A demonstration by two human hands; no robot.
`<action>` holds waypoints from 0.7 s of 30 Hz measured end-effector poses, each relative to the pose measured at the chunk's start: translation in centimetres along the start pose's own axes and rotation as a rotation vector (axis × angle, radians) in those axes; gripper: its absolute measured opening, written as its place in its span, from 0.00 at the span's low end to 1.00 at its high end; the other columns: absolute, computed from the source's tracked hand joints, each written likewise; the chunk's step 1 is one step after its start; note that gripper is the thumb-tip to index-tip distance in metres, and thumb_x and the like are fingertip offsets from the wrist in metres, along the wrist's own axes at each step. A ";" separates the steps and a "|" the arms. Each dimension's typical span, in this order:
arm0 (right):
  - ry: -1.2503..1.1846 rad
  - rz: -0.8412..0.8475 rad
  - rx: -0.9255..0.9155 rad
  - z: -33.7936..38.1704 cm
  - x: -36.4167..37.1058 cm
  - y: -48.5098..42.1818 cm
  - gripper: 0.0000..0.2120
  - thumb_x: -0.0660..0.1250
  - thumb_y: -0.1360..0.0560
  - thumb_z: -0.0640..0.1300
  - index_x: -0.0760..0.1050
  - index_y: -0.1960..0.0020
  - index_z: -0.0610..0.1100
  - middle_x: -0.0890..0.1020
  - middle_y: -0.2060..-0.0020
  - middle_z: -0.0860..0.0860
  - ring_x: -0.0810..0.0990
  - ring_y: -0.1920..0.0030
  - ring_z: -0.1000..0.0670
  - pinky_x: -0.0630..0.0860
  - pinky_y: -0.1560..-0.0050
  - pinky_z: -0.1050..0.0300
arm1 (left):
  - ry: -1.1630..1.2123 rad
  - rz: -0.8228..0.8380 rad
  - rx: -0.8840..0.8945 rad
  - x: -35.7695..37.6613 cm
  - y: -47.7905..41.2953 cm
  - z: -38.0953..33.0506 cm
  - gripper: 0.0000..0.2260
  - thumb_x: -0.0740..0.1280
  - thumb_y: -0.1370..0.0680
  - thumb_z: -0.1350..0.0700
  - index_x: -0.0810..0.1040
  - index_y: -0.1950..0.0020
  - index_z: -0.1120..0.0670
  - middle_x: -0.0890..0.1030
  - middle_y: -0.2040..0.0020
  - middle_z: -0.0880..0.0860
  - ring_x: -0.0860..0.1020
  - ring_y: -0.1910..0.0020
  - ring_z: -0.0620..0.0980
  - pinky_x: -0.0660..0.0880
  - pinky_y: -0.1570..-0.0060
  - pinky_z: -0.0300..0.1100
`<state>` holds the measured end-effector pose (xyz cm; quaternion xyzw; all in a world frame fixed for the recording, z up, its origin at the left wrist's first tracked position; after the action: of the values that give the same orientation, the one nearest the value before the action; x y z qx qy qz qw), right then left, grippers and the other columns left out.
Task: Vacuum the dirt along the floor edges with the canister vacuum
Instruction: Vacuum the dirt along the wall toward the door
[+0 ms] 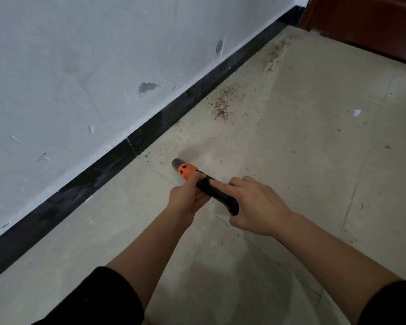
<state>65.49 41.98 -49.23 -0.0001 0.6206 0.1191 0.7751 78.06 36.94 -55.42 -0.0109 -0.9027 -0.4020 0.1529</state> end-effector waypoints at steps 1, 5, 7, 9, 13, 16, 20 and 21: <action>-0.006 0.002 -0.004 0.1 0.1 0.0 0.39 0.65 0.28 0.47 0.51 0.23 0.59 0.72 0.51 0.54 0.68 0.53 0.50 0.71 0.58 0.57 | 0.002 -0.001 0.000 -0.2 0.0 0.0 0.07 0.69 0.23 0.60 0.77 0.53 0.64 0.84 0.58 0.60 0.85 0.60 0.53 0.82 0.59 0.39; -0.020 -0.005 -0.024 0.8 0.3 -0.6 0.38 0.65 0.28 0.48 0.51 0.23 0.60 0.72 0.51 0.54 0.69 0.53 0.51 0.70 0.58 0.58 | -0.006 -0.029 0.001 -1.2 -0.2 -0.3 0.09 0.69 0.24 0.58 0.77 0.50 0.64 0.85 0.55 0.61 0.85 0.58 0.53 0.82 0.59 0.40; -0.029 -0.003 -0.035 1.3 0.4 -1.0 0.39 0.65 0.28 0.47 0.51 0.23 0.59 0.73 0.51 0.54 0.69 0.53 0.51 0.71 0.58 0.58 | -0.005 -0.043 0.001 -1.7 -0.3 -0.6 0.09 0.69 0.24 0.58 0.77 0.50 0.64 0.85 0.55 0.61 0.85 0.59 0.53 0.82 0.60 0.40; -0.036 -0.002 -0.043 1.7 0.5 -1.4 0.38 0.66 0.28 0.47 0.51 0.23 0.59 0.73 0.51 0.54 0.69 0.53 0.50 0.72 0.58 0.57 | -0.005 -0.056 0.003 -2.2 -0.4 -0.8 0.08 0.69 0.24 0.58 0.77 0.51 0.63 0.84 0.56 0.60 0.85 0.58 0.53 0.81 0.60 0.41; -0.036 0.000 -0.055 2.4 0.9 -1.9 0.39 0.65 0.28 0.46 0.51 0.23 0.59 0.72 0.53 0.54 0.68 0.55 0.51 0.69 0.61 0.58 | 0.000 -0.081 0.004 -3.1 -0.5 -1.2 0.08 0.69 0.24 0.58 0.77 0.51 0.63 0.84 0.57 0.59 0.85 0.60 0.53 0.81 0.60 0.41; -0.035 0.009 -0.072 3.2 1.2 -2.3 0.39 0.65 0.28 0.46 0.50 0.23 0.59 0.71 0.53 0.55 0.67 0.55 0.51 0.69 0.61 0.58 | 0.003 -0.090 0.008 -4.2 -0.6 -1.4 0.09 0.69 0.24 0.58 0.77 0.51 0.63 0.85 0.57 0.60 0.85 0.59 0.53 0.81 0.59 0.42; -0.028 0.024 -0.094 4.4 1.3 -2.9 0.39 0.65 0.27 0.46 0.49 0.23 0.59 0.67 0.55 0.56 0.66 0.55 0.51 0.67 0.61 0.59 | 0.012 -0.105 0.019 -5.5 -0.5 -1.6 0.11 0.70 0.24 0.57 0.76 0.47 0.64 0.84 0.53 0.61 0.85 0.57 0.54 0.81 0.57 0.43; -0.027 0.030 -0.097 4.6 1.3 -3.0 0.39 0.65 0.27 0.47 0.49 0.23 0.59 0.66 0.55 0.56 0.66 0.55 0.51 0.67 0.61 0.59 | 0.017 -0.108 0.022 -5.8 -0.5 -1.7 0.12 0.70 0.24 0.57 0.76 0.46 0.64 0.84 0.53 0.61 0.85 0.56 0.54 0.81 0.56 0.43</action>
<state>70.75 39.95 -49.91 -0.0269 0.6036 0.1607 0.7805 84.02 35.96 -56.36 0.0429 -0.9051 -0.3998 0.1385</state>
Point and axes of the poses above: each hand's wrist, its own y-axis away from the middle knuckle, its own x-axis out of the palm, z = x × y, the point moved 5 cm from there along -y, towards the middle knuckle
